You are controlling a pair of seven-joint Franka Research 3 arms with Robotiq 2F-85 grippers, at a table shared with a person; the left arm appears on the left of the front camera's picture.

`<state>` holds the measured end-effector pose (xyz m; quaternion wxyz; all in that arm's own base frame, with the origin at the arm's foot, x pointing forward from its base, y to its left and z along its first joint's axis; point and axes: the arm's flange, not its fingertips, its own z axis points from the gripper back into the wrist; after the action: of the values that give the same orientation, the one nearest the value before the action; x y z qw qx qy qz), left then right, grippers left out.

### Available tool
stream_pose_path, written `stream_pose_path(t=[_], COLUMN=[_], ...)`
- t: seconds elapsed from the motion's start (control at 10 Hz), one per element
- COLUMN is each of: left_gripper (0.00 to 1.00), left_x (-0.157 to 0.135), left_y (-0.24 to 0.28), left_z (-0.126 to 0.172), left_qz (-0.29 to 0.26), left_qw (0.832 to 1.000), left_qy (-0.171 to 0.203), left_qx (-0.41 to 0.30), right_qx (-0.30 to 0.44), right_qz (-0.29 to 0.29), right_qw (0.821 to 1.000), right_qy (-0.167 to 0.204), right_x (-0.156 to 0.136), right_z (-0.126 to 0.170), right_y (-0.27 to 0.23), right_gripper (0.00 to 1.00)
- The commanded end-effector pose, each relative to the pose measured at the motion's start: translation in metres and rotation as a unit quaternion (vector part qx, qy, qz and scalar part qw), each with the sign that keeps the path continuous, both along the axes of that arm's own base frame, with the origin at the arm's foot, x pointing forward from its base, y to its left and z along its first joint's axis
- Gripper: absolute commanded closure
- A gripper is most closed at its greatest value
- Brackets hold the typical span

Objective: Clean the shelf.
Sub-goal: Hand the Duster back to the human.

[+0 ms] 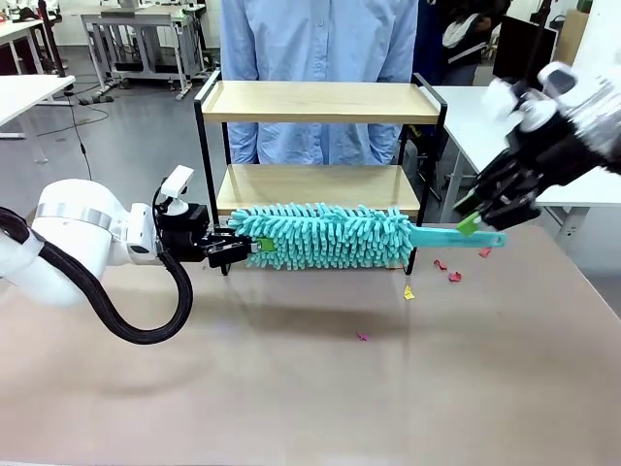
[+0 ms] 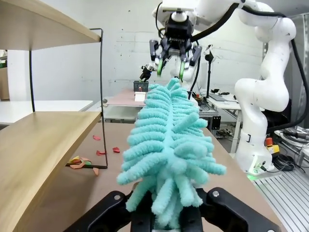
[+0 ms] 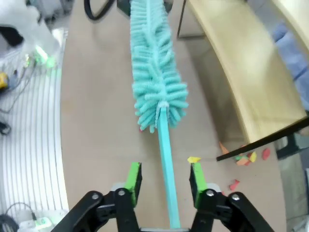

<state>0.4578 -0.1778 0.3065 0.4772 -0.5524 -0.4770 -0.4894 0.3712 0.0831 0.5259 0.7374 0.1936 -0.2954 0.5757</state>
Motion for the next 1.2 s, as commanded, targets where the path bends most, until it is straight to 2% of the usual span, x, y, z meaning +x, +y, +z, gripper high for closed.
stream_pose_path(t=[0.0,0.1,0.3,0.6,0.8,1.0,1.1], left_gripper=[1.0,1.0,1.0,1.0,1.0,1.0,0.83], left_x=[-0.001,-0.001,-0.001,-0.001,-0.001,-0.001,0.0], left_y=[-0.001,-0.001,-0.001,-0.001,-0.001,-0.001,0.0], left_z=[0.004,0.004,0.004,0.004,0.004,0.004,0.0], left_qz=[0.001,0.001,0.001,0.001,0.001,0.001,0.0], left_qw=[1.0,1.0,1.0,1.0,1.0,1.0,1.0], left_qy=[0.0,0.0,0.0,0.0,0.0,0.0,0.0], left_qx=[-0.004,-0.004,-0.004,-0.004,-0.004,-0.004,0.0], right_qx=[0.102,0.136,0.191,0.244,0.251,0.235,0.235], right_qz=[-0.019,-0.039,-0.088,-0.152,-0.159,-0.168,-0.168], right_qw=[0.994,0.989,0.975,0.955,0.953,0.956,0.956], right_qy=[-0.039,-0.053,-0.07,-0.071,-0.061,-0.057,-0.057], right_x=[-0.018,-0.025,-0.043,-0.06,-0.052,-0.06,-0.06], right_z=[0.022,0.027,0.026,0.013,0.008,0.018,0.018], right_y=[-0.044,-0.068,-0.112,-0.161,-0.159,-0.169,-0.169], right_gripper=[0.07,0.0,0.0,0.0,0.0,0.0,0.0])
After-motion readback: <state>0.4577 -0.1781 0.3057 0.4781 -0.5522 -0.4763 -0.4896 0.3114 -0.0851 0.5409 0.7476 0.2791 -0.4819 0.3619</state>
